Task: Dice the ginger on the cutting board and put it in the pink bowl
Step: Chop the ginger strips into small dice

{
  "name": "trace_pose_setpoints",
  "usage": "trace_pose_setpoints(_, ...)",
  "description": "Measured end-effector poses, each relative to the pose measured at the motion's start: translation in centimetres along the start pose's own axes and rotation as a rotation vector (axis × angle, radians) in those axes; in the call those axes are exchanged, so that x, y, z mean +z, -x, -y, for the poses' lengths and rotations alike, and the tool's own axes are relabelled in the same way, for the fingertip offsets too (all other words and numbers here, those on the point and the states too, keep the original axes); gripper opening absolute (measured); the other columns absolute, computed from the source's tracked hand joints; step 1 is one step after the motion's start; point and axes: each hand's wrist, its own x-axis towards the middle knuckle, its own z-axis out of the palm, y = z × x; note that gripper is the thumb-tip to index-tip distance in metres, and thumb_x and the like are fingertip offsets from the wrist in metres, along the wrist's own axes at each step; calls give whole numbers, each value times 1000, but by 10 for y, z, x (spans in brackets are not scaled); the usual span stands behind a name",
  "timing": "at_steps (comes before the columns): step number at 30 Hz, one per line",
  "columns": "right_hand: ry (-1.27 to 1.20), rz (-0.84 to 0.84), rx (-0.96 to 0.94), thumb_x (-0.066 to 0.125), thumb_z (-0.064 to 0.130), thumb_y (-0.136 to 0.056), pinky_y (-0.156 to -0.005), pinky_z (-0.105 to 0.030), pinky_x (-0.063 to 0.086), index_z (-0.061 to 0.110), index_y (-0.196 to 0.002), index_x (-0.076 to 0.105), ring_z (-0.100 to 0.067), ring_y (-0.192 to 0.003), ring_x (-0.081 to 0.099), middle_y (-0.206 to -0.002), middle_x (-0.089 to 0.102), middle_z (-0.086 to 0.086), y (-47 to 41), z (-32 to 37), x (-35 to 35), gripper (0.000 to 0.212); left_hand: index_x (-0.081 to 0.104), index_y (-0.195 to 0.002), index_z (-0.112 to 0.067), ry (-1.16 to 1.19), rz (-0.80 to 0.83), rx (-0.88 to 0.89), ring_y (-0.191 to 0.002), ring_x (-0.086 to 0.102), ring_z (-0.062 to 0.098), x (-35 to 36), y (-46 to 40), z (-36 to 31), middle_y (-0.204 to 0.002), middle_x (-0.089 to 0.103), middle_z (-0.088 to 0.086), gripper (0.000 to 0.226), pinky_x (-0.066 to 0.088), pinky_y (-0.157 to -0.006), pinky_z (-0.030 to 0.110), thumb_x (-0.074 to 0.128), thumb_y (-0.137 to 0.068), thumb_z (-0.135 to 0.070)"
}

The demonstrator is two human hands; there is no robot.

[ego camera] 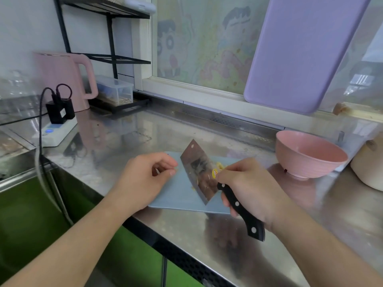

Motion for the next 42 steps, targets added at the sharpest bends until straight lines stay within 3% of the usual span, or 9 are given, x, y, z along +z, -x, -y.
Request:
trace_pose_setpoints(4,-16,-1,-22,65,13,-88,-43,-25,41,13,-49,60,-25,-45,48,-56,59,-19,3,3,-4,40,78,-86,-38,-124,124,22,-87,64,-6,3,1,-1,-86,71,-29,15,43,-73,10,78,-91,-25)
trace_pose_setpoints(9,41,-1,-59,61,14,-94,-47,-28,42,13,-49,60,-28,-41,52,-53,61,-17,2,2,-1,45,75,-79,-37,-162,112,61,-88,61,-3,3,1,-2,-87,66,-30,17,43,-72,8,79,-88,-23)
trace_pose_setpoints(14,113,-17,-105,57,12,-93,-47,-28,41,-5,-67,55,-27,-39,53,-62,65,-28,5,3,4,32,75,-76,-33,-115,48,18,-81,61,-1,1,1,-2,-78,68,-22,16,42,-66,7,78,-87,-21)
trace_pose_setpoints(18,194,-15,-134,55,13,-88,-51,-37,49,-4,-65,59,-28,-39,55,-56,65,-21,5,3,9,28,76,-76,-35,-134,87,19,-84,61,-2,1,2,-4,-82,68,-26,15,43,-67,8,77,-87,-25)
trace_pose_setpoints(28,296,-8,-138,55,13,-88,-48,-36,37,-5,-72,41,-24,-39,44,-58,44,-19,-2,11,21,28,74,-76,-34,-192,83,148,-81,62,4,3,5,-4,-81,67,-18,8,56,-72,36,73,-79,-27)
trace_pose_setpoints(34,270,-41,-167,57,20,-96,-50,-37,38,-5,-70,39,-21,-46,40,-62,41,-15,-2,5,20,40,75,-76,-35,-200,76,129,-82,62,2,2,5,-5,-81,67,-18,13,55,-74,28,76,-81,-23)
trace_pose_setpoints(42,199,-15,-153,57,17,-99,-40,-27,41,-12,-79,48,-22,-46,40,-61,45,-18,7,12,13,36,76,-76,-31,-188,25,24,-81,61,-2,2,4,-5,-78,68,-16,13,45,-67,9,75,-84,-21)
